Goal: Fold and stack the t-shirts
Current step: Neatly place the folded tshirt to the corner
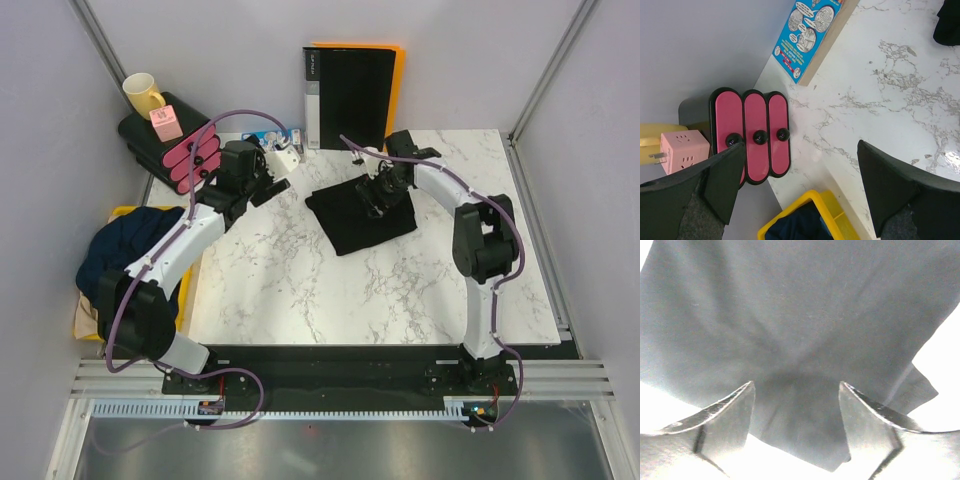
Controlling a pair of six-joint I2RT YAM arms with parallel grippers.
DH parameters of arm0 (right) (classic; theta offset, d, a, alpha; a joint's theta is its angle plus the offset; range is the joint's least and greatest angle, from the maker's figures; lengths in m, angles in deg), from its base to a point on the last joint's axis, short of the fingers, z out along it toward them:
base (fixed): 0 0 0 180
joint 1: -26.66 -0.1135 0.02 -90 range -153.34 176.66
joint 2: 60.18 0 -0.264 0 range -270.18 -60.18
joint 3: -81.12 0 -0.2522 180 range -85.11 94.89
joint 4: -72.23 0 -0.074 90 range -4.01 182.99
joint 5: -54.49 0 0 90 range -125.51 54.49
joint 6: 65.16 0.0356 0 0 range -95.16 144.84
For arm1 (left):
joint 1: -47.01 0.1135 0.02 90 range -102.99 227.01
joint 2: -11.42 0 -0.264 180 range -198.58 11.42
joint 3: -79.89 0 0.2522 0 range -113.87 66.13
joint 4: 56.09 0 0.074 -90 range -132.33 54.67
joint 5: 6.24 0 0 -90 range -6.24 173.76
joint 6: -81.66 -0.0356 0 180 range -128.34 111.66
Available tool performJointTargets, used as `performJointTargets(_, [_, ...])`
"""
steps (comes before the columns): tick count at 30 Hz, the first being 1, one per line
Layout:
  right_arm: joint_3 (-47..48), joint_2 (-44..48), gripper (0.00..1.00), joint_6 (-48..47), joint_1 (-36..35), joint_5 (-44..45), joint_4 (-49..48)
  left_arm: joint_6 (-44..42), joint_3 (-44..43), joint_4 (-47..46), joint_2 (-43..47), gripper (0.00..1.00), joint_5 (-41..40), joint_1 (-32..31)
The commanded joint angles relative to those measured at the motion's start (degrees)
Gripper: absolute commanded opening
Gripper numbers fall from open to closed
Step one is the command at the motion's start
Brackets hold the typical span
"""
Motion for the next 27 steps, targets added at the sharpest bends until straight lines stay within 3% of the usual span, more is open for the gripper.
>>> performJointTargets(1, [3.37, 5.76, 0.78, 1.09, 1.78, -2.02, 1.29, -2.21, -1.51, -2.36, -0.18, 0.99, 1.36, 0.21])
performJointTargets(8, [9.08, -4.77, 0.82, 6.54, 12.32, -12.28, 6.64, -4.85, -3.09, -1.83, -0.71, 0.99, 1.72, 0.21])
performJointTargets(14, [14.53, -11.46, 0.84, 5.15, 18.91, -22.49, 13.24, -6.87, -3.26, -1.48, -0.53, 0.99, 1.80, 0.12])
performJointTargets(27, [19.37, -19.82, 0.87, 3.12, 19.36, -32.87, 20.53, -7.84, -5.90, -0.78, -2.11, 0.99, 1.01, -0.67])
